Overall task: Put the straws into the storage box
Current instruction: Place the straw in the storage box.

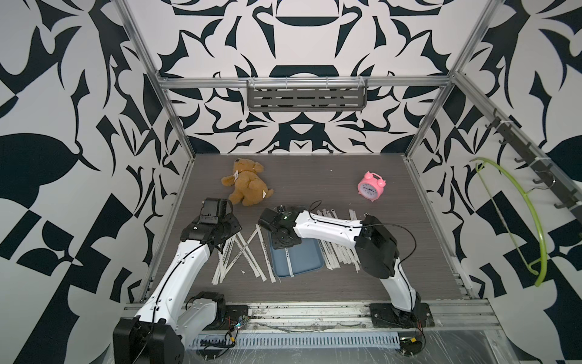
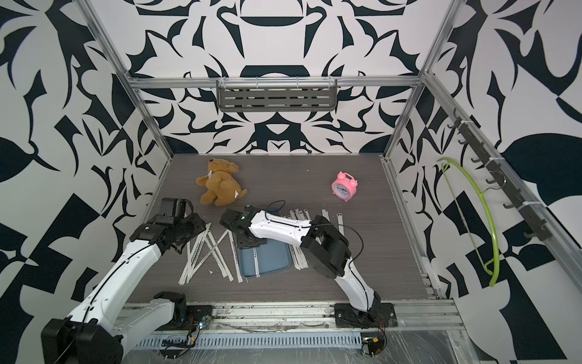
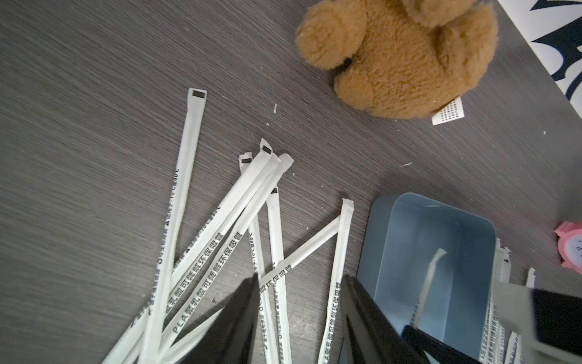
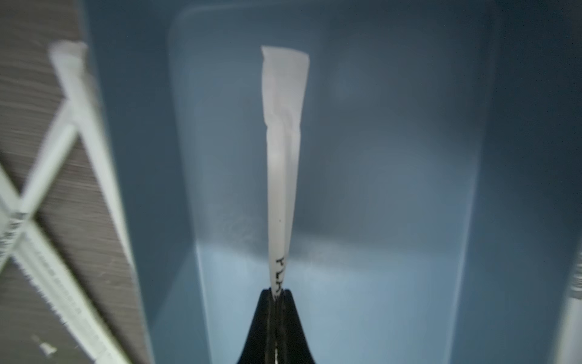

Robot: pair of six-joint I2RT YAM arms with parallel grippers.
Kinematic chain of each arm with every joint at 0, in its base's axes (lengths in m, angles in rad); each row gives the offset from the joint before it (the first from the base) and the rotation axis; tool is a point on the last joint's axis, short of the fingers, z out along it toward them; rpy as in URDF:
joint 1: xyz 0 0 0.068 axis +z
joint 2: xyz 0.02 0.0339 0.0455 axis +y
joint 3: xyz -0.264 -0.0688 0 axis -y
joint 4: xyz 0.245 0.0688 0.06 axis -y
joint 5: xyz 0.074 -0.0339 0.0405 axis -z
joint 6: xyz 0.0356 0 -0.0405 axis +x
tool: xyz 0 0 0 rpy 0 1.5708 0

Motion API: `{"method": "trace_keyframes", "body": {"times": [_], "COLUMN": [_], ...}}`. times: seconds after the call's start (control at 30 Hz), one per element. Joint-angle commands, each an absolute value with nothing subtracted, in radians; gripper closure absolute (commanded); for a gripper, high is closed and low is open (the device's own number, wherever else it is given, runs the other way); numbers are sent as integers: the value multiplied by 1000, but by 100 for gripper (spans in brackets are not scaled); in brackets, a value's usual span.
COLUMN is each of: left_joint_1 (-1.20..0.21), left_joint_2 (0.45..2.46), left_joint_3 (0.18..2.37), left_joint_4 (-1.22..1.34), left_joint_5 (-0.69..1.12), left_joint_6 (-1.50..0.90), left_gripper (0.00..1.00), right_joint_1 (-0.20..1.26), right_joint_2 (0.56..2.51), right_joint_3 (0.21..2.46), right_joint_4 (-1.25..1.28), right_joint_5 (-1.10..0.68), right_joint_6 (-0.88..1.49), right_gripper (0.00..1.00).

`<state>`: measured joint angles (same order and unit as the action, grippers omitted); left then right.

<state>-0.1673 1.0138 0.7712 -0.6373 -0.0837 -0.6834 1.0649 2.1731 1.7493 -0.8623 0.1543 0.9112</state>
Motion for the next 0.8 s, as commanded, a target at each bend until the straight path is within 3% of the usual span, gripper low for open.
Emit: {"method": "trace_keyframes", "body": {"times": [0.0,0.77], "left_joint_1": [-163,-163], "left_joint_2": [1001,1055], "left_joint_3": [748,694], "left_joint_4": [-628,-532], "left_joint_5": [-46,79], "left_joint_6": [-667,-692], "left_gripper": [52,56], "right_joint_1": [1063,1087], "right_joint_2": [2172,2319], "right_joint_3": [1816,1985], "right_joint_4": [-874,-957], "right_joint_5": [129,13], "right_joint_6": [957,886], "right_gripper": [98,92]}}
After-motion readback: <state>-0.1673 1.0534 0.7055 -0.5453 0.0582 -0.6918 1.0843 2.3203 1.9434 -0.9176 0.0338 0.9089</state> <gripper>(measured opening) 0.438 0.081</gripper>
